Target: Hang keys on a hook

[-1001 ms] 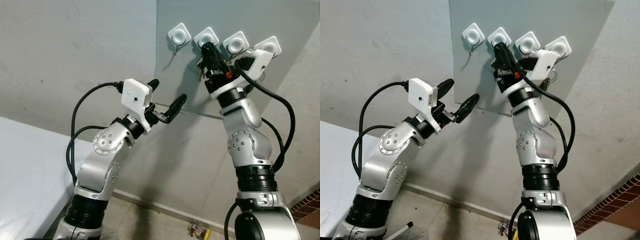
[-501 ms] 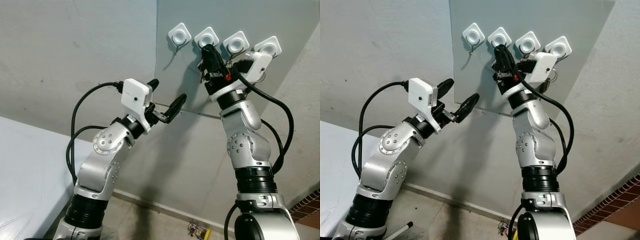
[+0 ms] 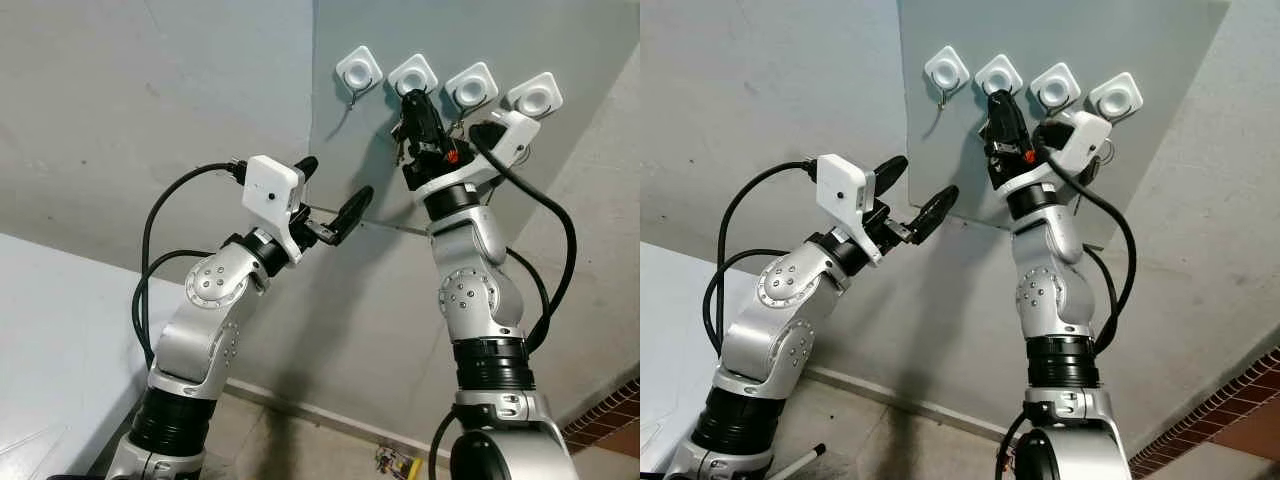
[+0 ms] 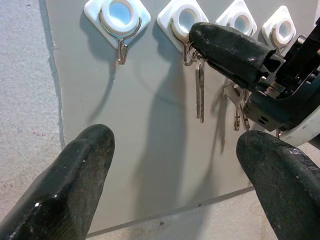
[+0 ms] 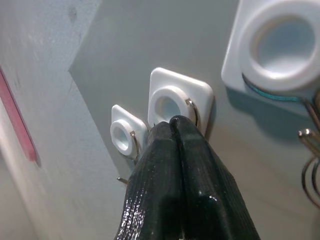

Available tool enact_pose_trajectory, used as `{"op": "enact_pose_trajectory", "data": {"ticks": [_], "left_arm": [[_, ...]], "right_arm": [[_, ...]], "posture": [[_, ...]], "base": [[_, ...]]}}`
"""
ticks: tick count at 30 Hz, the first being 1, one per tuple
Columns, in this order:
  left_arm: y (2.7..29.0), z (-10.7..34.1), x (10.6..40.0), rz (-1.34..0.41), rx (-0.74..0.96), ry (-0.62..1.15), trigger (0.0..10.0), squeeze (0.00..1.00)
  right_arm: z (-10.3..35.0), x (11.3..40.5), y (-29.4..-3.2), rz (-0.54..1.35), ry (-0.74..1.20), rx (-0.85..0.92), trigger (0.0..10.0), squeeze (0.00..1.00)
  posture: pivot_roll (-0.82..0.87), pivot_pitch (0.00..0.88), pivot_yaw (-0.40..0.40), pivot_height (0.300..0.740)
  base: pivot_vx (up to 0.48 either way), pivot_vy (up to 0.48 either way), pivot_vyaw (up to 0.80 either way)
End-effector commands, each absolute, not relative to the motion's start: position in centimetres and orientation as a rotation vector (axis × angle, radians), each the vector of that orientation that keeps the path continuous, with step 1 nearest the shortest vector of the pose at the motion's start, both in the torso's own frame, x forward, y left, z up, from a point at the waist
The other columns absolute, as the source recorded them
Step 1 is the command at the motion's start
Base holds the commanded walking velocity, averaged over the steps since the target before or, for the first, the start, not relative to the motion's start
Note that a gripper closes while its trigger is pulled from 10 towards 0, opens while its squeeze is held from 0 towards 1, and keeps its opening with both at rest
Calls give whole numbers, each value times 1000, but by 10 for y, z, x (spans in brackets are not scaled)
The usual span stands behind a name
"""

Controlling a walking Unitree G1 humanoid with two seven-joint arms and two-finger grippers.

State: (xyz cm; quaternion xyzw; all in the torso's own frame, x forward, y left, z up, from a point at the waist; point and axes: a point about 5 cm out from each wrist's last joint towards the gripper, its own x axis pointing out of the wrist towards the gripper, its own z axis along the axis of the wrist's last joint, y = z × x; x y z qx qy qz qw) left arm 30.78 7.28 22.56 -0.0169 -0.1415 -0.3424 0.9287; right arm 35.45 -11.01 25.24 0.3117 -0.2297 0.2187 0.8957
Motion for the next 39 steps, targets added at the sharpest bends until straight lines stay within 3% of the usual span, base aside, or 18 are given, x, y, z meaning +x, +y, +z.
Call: {"op": "enact_pose_trajectory", "data": {"ticks": [1, 23, 25, 39], "left_arm": [[72, 234, 307, -702, -25, -317, 10000, 0], [73, 234, 307, -698, -30, -310, 10000, 0], [73, 234, 307, -697, -29, -310, 10000, 0], [73, 233, 307, -689, -26, -310, 10000, 0]], "right_arm": [[240, 356, -120, 387, -428, 705, 10000, 0], [236, 354, -119, 367, -407, 803, 10000, 0], [236, 353, -117, 380, -407, 810, 10000, 1000], [237, 349, -114, 426, -448, 808, 10000, 1000]], "posture": [[16, 0, -24, 740], [15, 0, -25, 740], [14, 0, -24, 740], [17, 0, -24, 740]], "base": [[0, 0, 0], [0, 0, 0], [0, 0, 0], [0, 0, 0]]}}
